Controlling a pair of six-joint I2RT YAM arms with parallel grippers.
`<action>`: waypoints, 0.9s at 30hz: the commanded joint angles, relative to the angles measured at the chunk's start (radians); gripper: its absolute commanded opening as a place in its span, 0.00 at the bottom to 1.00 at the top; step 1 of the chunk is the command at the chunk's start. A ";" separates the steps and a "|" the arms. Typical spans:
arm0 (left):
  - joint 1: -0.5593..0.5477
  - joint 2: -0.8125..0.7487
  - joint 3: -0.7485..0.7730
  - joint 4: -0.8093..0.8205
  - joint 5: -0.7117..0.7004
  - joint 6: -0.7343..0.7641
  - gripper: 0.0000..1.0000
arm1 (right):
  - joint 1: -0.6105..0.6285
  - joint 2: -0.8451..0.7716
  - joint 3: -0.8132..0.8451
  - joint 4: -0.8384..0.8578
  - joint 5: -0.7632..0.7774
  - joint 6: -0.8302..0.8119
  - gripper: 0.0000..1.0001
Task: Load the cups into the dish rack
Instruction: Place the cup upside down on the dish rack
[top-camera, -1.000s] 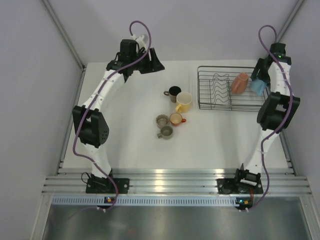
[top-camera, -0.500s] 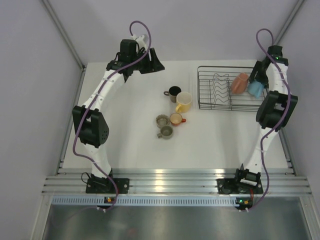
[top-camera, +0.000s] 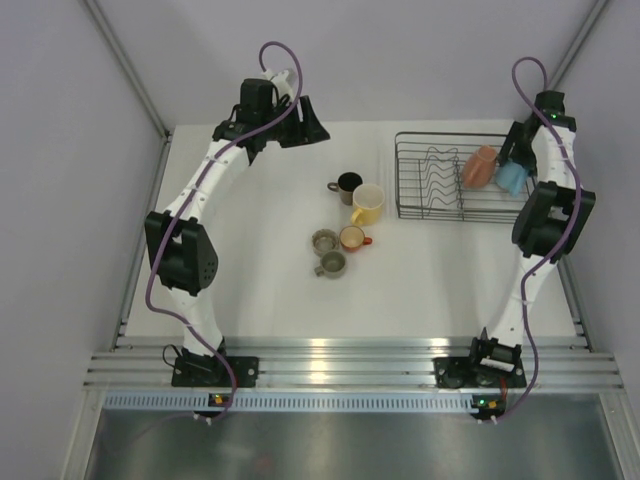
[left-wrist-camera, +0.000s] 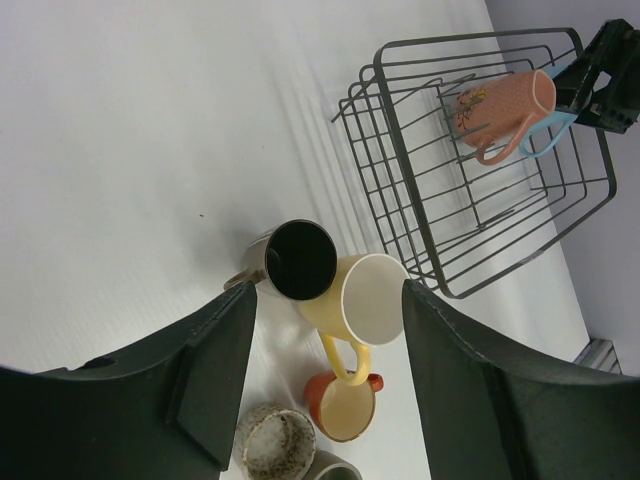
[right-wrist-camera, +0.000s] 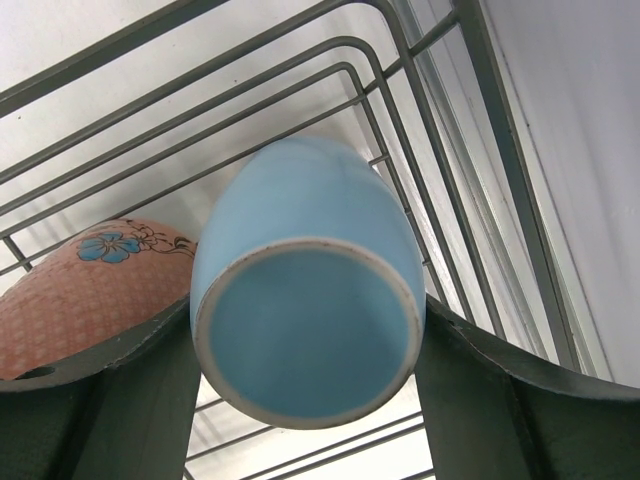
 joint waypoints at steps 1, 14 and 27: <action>0.006 -0.059 0.004 0.015 -0.005 0.013 0.66 | 0.010 -0.049 -0.008 0.049 0.010 0.008 0.70; 0.008 -0.112 -0.039 0.017 -0.011 0.025 0.67 | 0.010 -0.101 -0.040 0.071 0.001 -0.007 0.96; 0.006 -0.165 -0.088 0.018 -0.011 0.034 0.67 | 0.008 -0.274 -0.060 0.106 -0.001 -0.012 0.98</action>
